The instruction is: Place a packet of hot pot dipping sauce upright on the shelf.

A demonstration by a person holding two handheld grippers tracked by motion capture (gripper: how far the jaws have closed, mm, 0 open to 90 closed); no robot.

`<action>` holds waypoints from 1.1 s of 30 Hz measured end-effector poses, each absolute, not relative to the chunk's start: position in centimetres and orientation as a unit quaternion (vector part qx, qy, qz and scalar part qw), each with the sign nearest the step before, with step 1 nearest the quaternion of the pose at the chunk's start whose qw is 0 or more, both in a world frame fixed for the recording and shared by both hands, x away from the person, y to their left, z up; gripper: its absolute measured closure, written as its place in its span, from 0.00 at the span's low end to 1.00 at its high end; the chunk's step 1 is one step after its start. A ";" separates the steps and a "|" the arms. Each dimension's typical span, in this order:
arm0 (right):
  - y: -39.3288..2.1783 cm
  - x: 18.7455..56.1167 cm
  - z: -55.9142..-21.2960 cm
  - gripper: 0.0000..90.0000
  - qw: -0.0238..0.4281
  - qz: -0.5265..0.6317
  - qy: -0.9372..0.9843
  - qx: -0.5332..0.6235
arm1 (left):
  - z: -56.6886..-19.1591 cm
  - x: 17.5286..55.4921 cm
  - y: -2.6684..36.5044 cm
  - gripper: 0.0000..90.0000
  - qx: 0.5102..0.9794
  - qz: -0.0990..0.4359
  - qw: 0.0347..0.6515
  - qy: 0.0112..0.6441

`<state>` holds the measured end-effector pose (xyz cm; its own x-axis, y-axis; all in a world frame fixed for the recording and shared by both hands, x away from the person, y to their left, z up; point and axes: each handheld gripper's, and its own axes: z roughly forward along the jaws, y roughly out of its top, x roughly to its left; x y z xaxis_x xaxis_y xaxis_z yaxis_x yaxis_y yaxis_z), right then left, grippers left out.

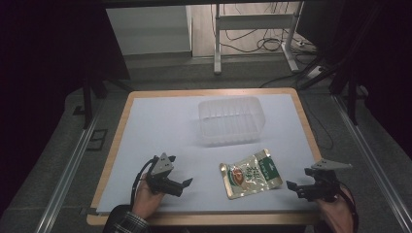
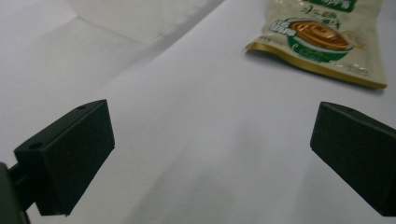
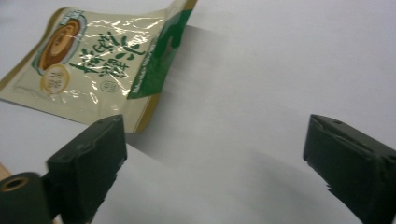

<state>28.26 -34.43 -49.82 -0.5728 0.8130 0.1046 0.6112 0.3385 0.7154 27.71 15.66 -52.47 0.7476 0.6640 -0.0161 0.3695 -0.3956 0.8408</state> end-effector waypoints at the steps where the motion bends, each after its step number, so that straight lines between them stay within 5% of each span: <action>1: -34.5 28.4 -49.9 0.03 0.134 0.371 0.809 0.436 | -52.4 27.7 15.7 0.00 0.817 0.157 0.454 0.318; 33: -34.4 28.9 -49.9 0.00 0.123 0.382 0.815 0.417 | -51.5 26.9 15.3 0.00 0.799 0.168 0.485 0.314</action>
<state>28.95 -34.41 -49.92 -0.6212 0.7747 0.1181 0.5866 0.3598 0.7256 26.86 15.31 -51.54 0.7455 0.6656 -0.0357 0.3391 -0.3327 0.8800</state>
